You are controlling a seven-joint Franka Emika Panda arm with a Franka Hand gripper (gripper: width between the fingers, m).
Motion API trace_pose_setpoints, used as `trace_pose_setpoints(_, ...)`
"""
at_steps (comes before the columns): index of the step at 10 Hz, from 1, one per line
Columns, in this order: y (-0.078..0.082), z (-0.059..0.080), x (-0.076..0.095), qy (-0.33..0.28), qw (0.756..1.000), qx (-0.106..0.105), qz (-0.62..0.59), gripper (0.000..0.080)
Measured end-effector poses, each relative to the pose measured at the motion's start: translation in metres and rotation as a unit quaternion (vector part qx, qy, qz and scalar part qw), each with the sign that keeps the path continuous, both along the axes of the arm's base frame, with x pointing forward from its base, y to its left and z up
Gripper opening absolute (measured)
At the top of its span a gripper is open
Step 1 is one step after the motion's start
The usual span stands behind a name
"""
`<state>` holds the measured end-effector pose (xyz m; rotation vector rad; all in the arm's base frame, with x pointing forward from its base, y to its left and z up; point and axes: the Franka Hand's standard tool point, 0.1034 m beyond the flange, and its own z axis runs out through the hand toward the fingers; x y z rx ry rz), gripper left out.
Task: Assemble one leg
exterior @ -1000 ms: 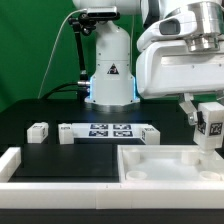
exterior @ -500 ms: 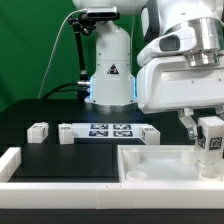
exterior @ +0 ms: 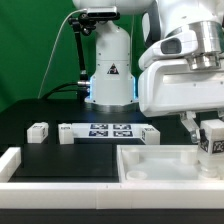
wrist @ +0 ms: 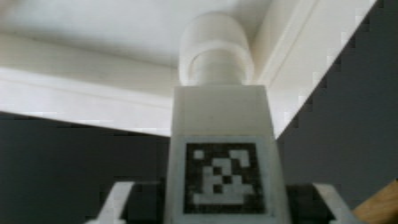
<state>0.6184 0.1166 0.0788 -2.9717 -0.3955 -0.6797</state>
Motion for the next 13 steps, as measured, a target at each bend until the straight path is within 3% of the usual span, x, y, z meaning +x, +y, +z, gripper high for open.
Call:
trace_pose_setpoints(7,0.0009,-0.0020,0.0020,-0.022,1.000,0.002,-0.002,0.0293)
trace_pose_setpoints(8,0.0009,-0.0021,0.0020,-0.022,1.000,0.002,-0.002,0.0483)
trace_pose_setpoints(9,0.0009,-0.0021,0.0020,-0.022,1.000,0.002,-0.002,0.0483)
trace_pose_setpoints(10,0.0009,-0.0020,0.0020,-0.022,1.000,0.002,-0.002,0.0612)
trace_pose_setpoints(13,0.0009,-0.0020,0.0020,-0.022,1.000,0.002,-0.002,0.0648)
